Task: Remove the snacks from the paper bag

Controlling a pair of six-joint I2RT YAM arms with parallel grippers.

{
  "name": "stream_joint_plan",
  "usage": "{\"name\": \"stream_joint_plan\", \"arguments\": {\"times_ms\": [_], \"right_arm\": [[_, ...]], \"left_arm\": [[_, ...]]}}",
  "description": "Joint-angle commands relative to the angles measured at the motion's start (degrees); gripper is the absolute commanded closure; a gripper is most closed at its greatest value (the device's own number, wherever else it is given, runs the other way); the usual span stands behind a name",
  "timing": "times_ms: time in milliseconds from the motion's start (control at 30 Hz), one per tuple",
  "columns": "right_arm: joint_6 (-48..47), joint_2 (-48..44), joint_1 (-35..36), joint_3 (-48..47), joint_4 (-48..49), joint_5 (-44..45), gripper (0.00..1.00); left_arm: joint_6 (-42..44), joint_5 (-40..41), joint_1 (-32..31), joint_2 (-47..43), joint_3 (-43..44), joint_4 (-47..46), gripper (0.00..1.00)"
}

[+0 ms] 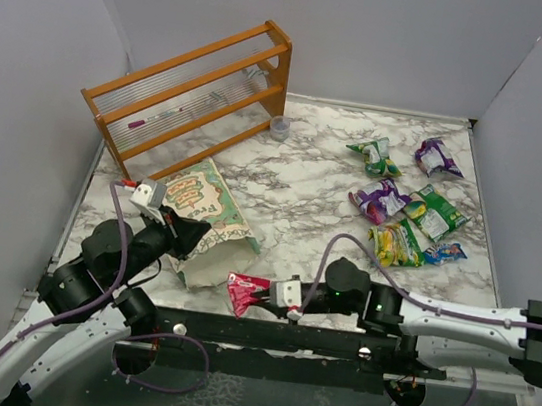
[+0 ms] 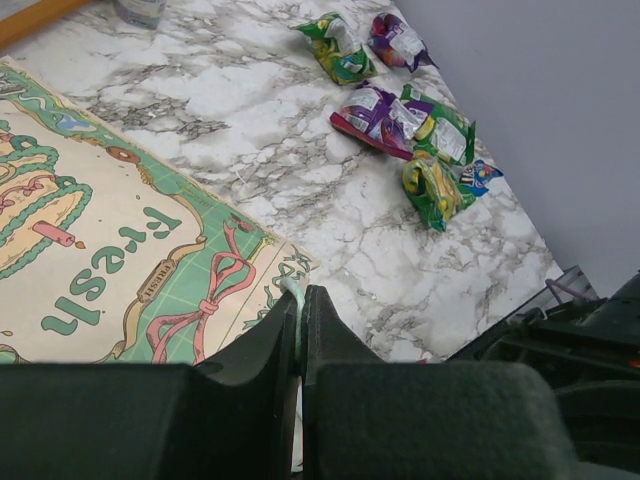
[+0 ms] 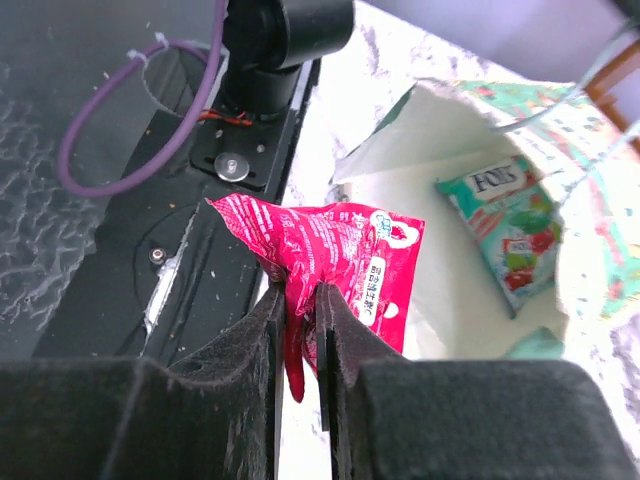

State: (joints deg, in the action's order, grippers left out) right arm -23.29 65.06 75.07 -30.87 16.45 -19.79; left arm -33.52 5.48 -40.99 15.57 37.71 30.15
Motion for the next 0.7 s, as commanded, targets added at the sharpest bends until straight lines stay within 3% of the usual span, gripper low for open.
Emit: {"name": "stream_joint_plan", "arguments": {"times_ms": [0,100,233,300,367,500,667], "right_arm": [[2.72,-10.14,0.43,1.62,-6.82,9.76,0.83],[6.63,-13.02,0.44,2.95,-0.88,30.89,0.87],[8.29,-12.29,0.29,5.93,12.31,61.02,0.83],[8.4,-9.69,-1.48,6.52,16.39,71.9,0.81],[14.37,-6.52,-5.39,3.96,10.5,75.31,0.8],[32.99,-1.01,-16.52,-1.12,-6.72,69.61,0.81],[39.54,5.13,-27.2,-2.22,-8.43,57.36,0.81]], "left_arm": [[0.24,0.51,0.14,0.84,0.71,-0.6,0.96],[0.27,0.41,0.15,0.97,0.72,-0.57,0.96],[0.21,0.59,0.16,0.62,0.71,-0.56,0.96],[0.16,0.59,0.18,0.28,0.74,-0.59,0.96],[0.17,0.61,0.14,0.08,0.72,-0.56,0.96],[0.21,0.34,0.16,-0.08,0.74,-0.6,0.96],[0.23,0.11,0.13,-0.1,0.7,-0.68,0.96]]}}
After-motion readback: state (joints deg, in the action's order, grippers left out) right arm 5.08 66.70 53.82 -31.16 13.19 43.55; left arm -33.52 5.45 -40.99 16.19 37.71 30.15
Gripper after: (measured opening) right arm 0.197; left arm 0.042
